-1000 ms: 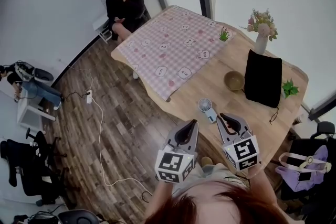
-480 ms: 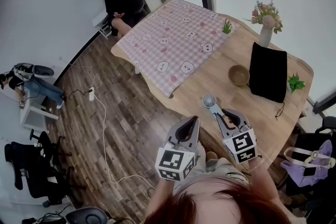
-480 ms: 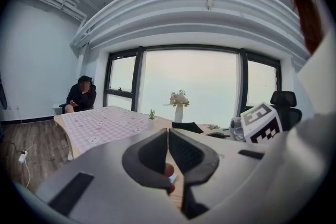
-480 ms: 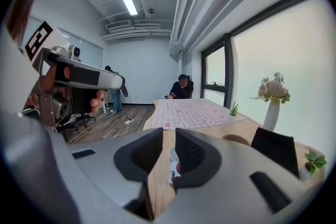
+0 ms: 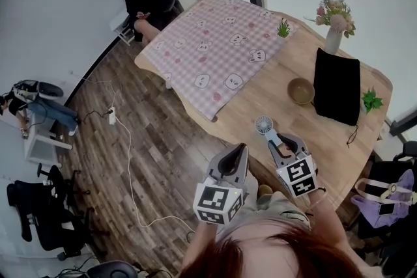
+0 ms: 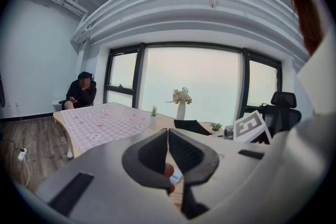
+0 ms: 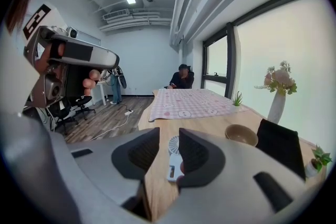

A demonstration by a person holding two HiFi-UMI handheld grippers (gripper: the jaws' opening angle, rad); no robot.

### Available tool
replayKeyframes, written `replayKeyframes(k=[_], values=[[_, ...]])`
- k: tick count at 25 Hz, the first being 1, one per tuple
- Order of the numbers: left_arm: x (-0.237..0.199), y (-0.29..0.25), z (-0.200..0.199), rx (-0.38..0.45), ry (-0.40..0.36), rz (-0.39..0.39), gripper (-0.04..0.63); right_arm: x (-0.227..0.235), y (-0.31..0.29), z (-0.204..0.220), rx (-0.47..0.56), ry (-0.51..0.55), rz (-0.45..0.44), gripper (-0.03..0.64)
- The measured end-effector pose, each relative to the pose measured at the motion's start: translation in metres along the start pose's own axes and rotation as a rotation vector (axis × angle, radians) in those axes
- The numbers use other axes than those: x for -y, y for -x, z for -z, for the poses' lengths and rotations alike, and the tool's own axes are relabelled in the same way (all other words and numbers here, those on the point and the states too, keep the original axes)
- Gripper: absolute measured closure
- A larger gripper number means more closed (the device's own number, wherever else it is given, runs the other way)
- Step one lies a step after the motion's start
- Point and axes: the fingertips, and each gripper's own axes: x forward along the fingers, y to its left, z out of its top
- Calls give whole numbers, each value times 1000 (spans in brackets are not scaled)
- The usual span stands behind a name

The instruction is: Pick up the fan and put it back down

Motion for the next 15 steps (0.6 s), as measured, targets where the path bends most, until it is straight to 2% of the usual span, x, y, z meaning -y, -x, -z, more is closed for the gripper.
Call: replayKeyframes(k=[15], values=[[-36,-19,5,-30,20,26,581,7,-50,35,-113,-7,30,465]])
